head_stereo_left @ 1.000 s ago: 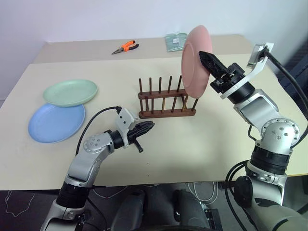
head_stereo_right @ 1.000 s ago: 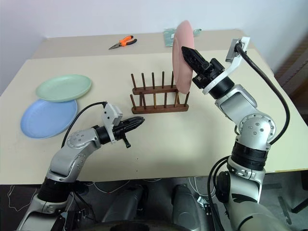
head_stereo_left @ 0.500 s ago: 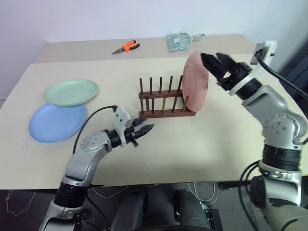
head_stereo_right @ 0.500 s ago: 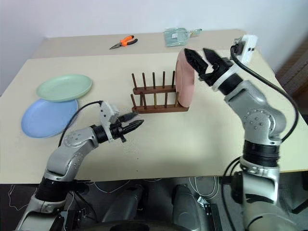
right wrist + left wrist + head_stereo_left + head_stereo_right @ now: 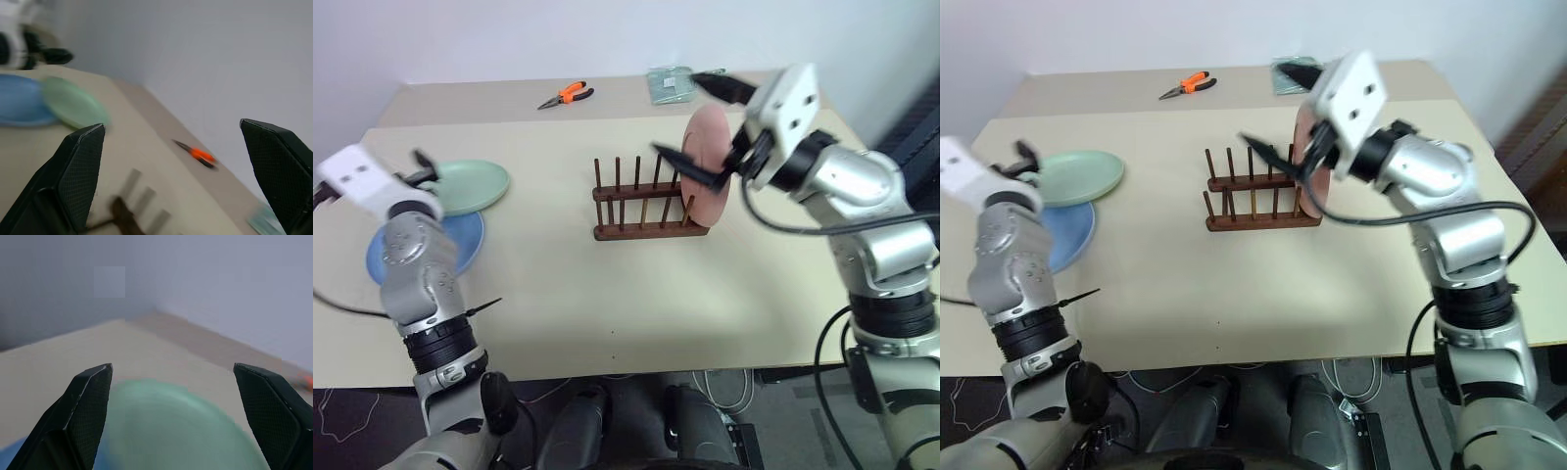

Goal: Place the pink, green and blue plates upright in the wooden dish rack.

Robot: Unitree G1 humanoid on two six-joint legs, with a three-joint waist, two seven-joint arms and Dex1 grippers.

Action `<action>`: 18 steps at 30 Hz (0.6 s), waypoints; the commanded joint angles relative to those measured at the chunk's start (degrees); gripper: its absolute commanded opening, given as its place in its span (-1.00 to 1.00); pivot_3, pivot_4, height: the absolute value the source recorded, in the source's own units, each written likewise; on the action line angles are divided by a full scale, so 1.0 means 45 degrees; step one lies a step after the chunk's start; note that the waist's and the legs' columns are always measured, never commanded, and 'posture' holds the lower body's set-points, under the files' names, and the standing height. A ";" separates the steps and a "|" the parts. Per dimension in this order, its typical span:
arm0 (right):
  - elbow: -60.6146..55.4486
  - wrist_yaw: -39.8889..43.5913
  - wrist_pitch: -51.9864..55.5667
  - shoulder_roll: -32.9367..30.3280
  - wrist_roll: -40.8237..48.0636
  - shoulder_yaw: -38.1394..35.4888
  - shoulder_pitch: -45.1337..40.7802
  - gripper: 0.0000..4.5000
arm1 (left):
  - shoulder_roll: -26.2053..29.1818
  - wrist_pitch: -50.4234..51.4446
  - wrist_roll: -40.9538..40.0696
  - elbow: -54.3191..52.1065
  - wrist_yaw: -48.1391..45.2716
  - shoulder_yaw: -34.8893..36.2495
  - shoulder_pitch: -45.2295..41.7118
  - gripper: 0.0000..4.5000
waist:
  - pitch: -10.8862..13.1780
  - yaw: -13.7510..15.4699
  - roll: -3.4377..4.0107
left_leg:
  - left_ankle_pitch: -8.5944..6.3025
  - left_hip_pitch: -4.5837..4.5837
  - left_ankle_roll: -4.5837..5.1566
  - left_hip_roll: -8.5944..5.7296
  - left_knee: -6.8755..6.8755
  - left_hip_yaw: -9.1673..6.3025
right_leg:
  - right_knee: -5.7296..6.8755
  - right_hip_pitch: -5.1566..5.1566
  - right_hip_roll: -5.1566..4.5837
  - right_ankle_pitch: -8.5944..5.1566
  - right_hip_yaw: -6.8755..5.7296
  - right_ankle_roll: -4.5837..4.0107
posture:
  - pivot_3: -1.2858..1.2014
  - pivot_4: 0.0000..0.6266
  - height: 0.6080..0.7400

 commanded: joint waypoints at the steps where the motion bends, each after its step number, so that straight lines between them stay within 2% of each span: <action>1: -0.0336 0.0203 -0.0341 0.0294 -0.0393 0.0160 0.0182 1.00 | -0.0440 0.0597 -0.1483 -0.0692 0.0693 0.0865 -0.0198 0.80 | 0.0011 0.0114 -0.0053 | 0.0023 -0.0010 -0.0040 -0.0012 0.0011 -0.0026 | 0.0000 0.0005 -0.0001 0.0004 -0.0009 0.0006 | 0.03 -0.52 0.98; 7: -0.0526 0.0400 -0.0251 0.0721 -0.0537 0.0229 0.0481 1.00 | -0.0165 0.2615 -0.4044 0.0558 0.0441 0.1702 -0.0395 0.80 | 0.0013 0.0191 -0.0085 | 0.0024 -0.0014 -0.0042 -0.0016 0.0031 -0.0024 | 0.0004 0.0007 0.0001 0.0009 -0.0007 0.0010 | 0.03 -0.52 0.98; 12: -0.0733 0.0437 -0.0281 0.0908 -0.0844 0.0460 0.0809 1.00 | 0.0824 0.2651 -0.4347 0.2269 -0.0502 0.1365 -0.0716 0.80 | 0.0015 0.0037 -0.0088 | 0.0025 -0.0014 -0.0043 -0.0011 0.0029 -0.0025 | 0.0008 0.0004 0.0009 0.0010 -0.0007 0.0007 | 0.03 -0.52 0.98; 15: -0.0974 0.0338 -0.0168 0.1028 -0.1023 0.0538 0.1035 1.00 | 0.1218 0.2414 -0.4315 0.3287 -0.0834 0.1221 -0.1049 0.42 | 0.0014 -0.0023 -0.0088 | 0.0026 -0.0011 -0.0045 -0.0011 0.0025 -0.0027 | 0.0012 0.0003 0.0009 0.0011 -0.0007 0.0005 | 0.03 -0.52 0.98; 18: -0.1208 0.0232 -0.0032 0.1090 -0.1176 0.0548 0.1228 1.00 | 0.1293 0.2278 -0.4369 0.3785 -0.0810 0.1260 -0.1300 -0.26 | 0.0014 -0.0044 -0.0088 | 0.0026 -0.0009 -0.0045 -0.0011 0.0026 -0.0026 | 0.0015 0.0003 0.0009 0.0014 -0.0005 0.0002 | 0.03 -0.52 0.98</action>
